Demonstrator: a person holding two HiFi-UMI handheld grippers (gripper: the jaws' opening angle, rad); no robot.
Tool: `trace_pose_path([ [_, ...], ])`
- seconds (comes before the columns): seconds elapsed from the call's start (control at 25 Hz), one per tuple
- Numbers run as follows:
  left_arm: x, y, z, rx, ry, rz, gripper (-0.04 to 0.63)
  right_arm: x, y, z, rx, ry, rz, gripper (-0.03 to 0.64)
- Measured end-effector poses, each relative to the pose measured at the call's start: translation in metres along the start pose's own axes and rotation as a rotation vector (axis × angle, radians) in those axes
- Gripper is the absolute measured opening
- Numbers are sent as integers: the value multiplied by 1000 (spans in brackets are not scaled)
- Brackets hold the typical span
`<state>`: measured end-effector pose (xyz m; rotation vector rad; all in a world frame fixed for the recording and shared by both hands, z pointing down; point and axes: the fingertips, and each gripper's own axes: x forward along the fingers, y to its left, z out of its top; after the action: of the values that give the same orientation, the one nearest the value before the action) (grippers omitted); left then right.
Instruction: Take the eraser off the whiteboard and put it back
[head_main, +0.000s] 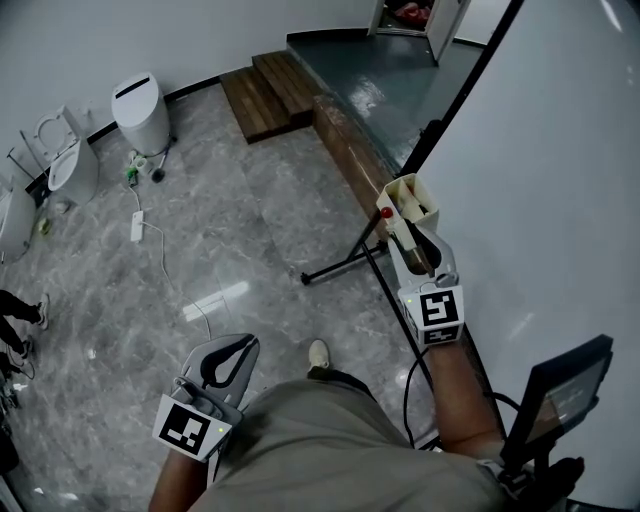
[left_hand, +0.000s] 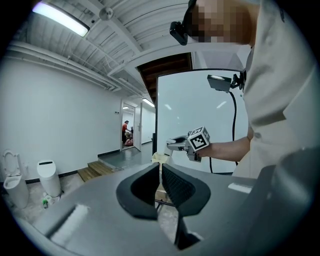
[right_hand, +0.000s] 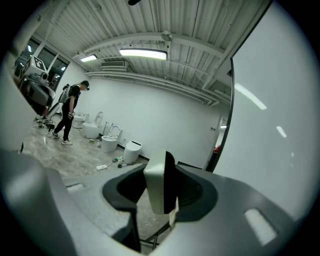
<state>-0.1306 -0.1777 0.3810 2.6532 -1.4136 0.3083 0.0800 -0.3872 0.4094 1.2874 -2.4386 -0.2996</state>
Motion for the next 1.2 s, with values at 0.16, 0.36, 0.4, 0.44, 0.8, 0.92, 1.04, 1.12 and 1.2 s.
trace_pose_path([
  [0.16,-41,-3,-6,-9,-7,3,23,-28,38,28,0,-11,16,161],
  [0.36,-86,-6,-23,-18,-7,8,23,-60,78,48,-46,-43,9,161],
  [0.4,-93,-8,-28,-17,-8,6,23,-67,88,51,-50,-49,14,161],
  [0.44,-101,-9,-32,-13,-10,3,23,-74,98,53,-55,-51,20,161],
  [0.8,-159,-19,-48,10,-17,-43,23,-135,175,94,-40,-77,41,160],
  [0.92,-196,-23,-49,14,-23,-61,23,-161,208,113,-34,-74,37,160],
  [1.04,-205,-31,-55,16,-22,-64,23,-176,220,115,-38,-81,46,160],
  [1.12,-201,-35,-58,16,-19,-73,23,-180,220,114,-39,-85,51,160],
  [1.2,-198,-40,-62,15,-16,-79,23,-185,221,112,-38,-84,55,160],
])
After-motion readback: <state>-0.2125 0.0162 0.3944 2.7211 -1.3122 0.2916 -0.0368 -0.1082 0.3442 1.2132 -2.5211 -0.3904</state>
